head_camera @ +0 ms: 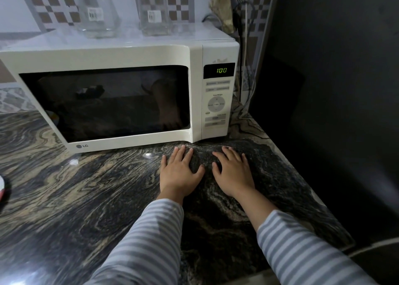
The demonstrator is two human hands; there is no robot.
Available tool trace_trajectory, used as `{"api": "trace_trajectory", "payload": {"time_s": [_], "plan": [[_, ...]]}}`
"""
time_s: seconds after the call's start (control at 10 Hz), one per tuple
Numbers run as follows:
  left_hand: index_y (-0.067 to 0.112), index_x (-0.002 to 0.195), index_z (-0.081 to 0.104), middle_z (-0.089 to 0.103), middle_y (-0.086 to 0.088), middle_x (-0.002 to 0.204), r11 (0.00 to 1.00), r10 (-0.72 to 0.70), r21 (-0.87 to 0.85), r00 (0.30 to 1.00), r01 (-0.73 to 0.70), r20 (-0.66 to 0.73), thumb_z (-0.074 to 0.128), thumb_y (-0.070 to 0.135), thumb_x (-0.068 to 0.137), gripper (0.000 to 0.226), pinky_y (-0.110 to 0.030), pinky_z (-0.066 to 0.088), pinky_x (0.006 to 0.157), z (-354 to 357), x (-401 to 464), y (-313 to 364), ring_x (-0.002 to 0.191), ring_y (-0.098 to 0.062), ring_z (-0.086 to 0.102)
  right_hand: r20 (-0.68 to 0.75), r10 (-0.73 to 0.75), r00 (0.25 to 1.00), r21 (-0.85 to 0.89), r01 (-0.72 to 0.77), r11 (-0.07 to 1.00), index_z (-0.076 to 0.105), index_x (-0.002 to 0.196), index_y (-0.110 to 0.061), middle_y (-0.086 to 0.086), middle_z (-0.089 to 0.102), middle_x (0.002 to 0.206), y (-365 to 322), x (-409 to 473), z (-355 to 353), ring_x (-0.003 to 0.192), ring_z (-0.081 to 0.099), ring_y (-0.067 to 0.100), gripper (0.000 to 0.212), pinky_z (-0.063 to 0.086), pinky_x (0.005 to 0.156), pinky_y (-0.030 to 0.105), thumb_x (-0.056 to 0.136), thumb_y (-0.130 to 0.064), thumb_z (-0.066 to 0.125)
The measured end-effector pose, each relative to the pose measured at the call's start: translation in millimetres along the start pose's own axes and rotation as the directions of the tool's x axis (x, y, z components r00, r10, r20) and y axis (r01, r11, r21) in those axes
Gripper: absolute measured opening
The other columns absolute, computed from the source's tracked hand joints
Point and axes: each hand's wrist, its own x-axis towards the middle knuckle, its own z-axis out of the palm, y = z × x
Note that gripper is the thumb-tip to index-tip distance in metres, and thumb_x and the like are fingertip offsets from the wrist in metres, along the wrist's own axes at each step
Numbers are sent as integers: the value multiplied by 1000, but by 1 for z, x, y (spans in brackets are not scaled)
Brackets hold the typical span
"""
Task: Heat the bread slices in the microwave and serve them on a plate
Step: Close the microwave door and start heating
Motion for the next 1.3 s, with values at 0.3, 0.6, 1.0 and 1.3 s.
{"api": "trace_trajectory", "payload": {"time_s": [0.3, 0.6, 1.0, 1.3], "plan": [[32, 151, 20, 10, 8, 161, 1000, 0, -11, 1000, 0, -3, 33, 64, 87, 73, -43, -3, 120, 0, 0, 0, 148, -10, -1, 30, 31, 999, 29, -32, 999, 24, 149, -33, 1, 7, 161, 0, 13, -15, 148, -1, 20, 53, 6, 120, 45, 98, -43, 37], [32, 151, 19, 10, 8, 161, 1000, 10, -10, 1000, -10, -12, 33, 64, 88, 73, -43, -2, 120, -1, 0, -1, 148, -11, 0, -136, -68, 988, -191, 42, 981, 6, 152, -32, 6, -13, 160, -6, 40, -48, 147, -12, 28, 64, 3, 118, 51, 97, -44, 36], [32, 151, 19, 10, 8, 161, 1000, 0, -20, 1000, -1, -11, 34, 65, 86, 74, -45, -3, 119, 0, 2, -1, 148, -10, -1, -165, -48, 985, -256, 4, 967, 3, 152, -34, 8, -12, 160, -13, 45, -39, 145, -19, 30, 67, -10, 114, 58, 96, -42, 40], [31, 152, 13, 18, 9, 159, 987, 2, -162, 998, -12, -61, 46, 55, 89, 75, -41, 1, 120, -5, -1, -2, 147, -12, 4, -34, -30, 999, -255, 21, 967, -10, 150, -35, 3, -26, 157, -14, 33, -58, 143, -27, 28, 75, -10, 114, 58, 96, -44, 41]]}}
